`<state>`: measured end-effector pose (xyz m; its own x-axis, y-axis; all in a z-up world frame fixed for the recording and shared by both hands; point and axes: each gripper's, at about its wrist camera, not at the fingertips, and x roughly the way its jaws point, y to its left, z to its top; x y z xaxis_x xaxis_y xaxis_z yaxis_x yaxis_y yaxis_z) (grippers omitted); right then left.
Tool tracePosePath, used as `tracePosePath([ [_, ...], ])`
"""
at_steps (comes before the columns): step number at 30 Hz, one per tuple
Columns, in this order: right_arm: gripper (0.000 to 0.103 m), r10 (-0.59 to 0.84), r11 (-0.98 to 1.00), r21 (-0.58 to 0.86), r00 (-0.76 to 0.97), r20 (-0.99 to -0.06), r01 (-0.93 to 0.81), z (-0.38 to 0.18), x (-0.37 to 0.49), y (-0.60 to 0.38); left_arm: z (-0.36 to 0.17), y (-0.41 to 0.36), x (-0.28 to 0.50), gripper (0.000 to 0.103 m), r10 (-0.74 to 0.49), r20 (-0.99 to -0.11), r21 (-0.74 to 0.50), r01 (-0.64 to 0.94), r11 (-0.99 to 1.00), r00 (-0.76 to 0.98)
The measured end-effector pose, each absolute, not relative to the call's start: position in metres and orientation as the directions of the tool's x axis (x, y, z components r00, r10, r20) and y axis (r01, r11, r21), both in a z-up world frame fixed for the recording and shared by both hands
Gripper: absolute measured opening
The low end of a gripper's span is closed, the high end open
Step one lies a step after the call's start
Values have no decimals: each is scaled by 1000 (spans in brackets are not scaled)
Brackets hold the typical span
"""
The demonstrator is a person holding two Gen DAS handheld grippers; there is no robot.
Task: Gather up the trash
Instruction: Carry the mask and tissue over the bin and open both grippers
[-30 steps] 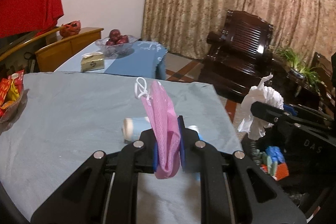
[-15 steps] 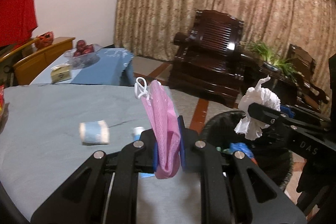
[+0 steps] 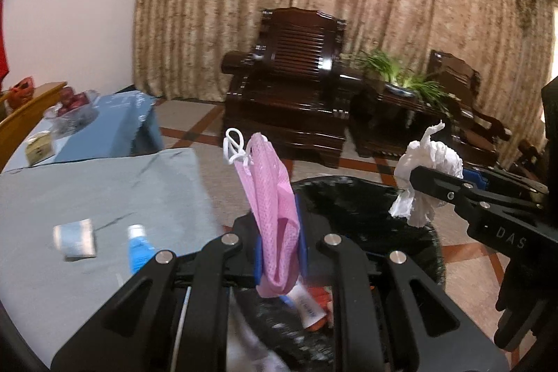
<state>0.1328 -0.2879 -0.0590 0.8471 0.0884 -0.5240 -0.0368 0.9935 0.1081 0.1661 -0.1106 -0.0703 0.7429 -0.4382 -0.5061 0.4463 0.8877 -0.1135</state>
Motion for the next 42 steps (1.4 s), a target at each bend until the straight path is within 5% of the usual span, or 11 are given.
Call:
tracePosePath([
  [23,32,-20,986,122,794,-608,118,-119,146,-373,-127,-210,200,18,-516,-582,-110,568,816,629],
  [26,36,-13,986,123,787,-617,113,-127,151,-376,-130,-209,203,32,-520,-587,-114,573,812,620],
  [28,53,-23,986,113,781,-624,119,-131,152,-375,-132,-207,204,47,-529,-587,-128,575,808,613],
  [32,68,-29,985,114,782,-623,128,-134,149,-379,-134,-200,203,64,-527,-585,-138,565,814,616],
  [36,95,-42,982,121,796,-604,144,-131,139,-379,-127,-185,199,85,-491,-575,-121,526,842,654],
  [42,97,19,981,170,822,-570,95,-112,123,-363,-109,-144,191,92,-418,-564,-103,442,891,712],
])
